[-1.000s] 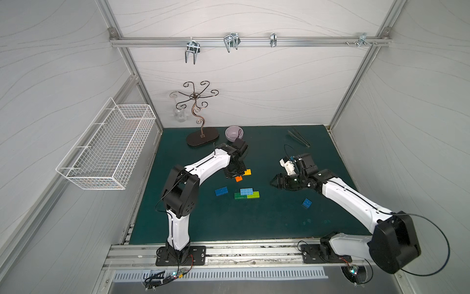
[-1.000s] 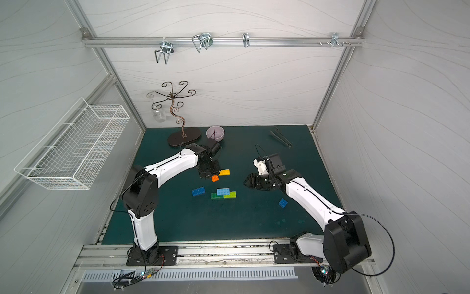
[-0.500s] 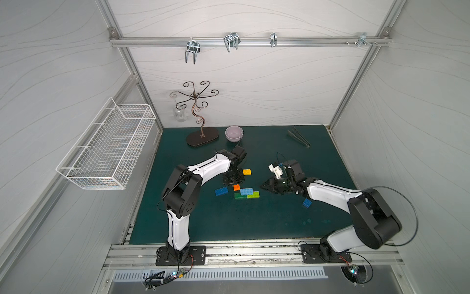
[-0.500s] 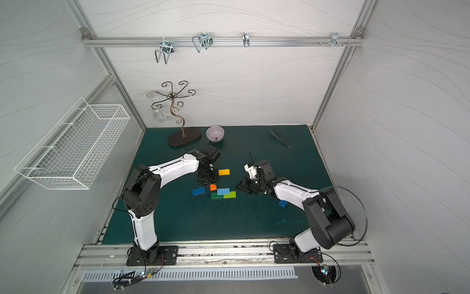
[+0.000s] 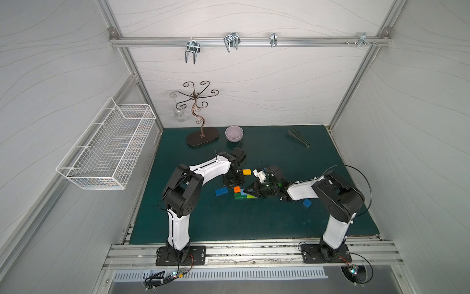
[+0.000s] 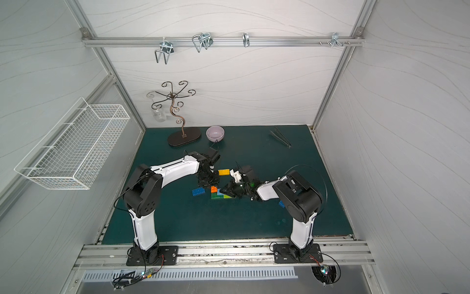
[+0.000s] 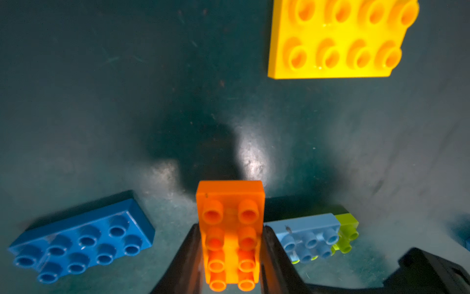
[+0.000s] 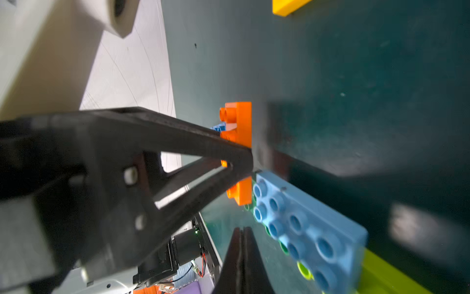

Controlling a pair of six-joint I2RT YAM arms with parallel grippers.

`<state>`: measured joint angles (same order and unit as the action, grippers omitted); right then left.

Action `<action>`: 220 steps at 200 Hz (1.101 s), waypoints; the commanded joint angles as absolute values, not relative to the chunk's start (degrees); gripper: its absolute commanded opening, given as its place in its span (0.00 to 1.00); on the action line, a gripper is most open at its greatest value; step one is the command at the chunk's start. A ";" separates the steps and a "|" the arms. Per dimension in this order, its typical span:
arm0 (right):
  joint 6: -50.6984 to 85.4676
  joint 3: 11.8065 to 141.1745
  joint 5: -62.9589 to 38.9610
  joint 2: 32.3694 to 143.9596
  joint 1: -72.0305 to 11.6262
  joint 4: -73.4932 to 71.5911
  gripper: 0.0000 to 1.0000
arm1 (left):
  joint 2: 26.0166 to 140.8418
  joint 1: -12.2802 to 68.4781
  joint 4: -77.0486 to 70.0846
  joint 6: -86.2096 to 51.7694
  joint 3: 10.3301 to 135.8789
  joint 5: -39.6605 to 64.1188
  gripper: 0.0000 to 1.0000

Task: Assemble a small pinwheel with lego
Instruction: Assemble the lego brick with the lego brick.

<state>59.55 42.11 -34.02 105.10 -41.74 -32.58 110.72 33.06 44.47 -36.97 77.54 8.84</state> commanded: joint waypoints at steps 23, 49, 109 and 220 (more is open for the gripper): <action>61.07 45.89 -31.96 106.96 -44.78 -33.22 0.00 | 112.14 33.23 44.38 -35.69 77.56 9.24 0.00; 62.64 45.73 -30.59 107.74 -45.33 -33.50 0.00 | 112.63 33.27 44.48 -35.60 77.52 9.31 0.00; 63.86 44.85 -25.99 106.85 -45.49 -32.72 0.00 | 112.86 34.02 44.69 -36.12 77.42 9.09 0.00; 60.87 45.46 -25.55 105.74 -46.32 -23.31 0.00 | 112.72 36.00 46.21 -35.38 77.42 8.11 0.12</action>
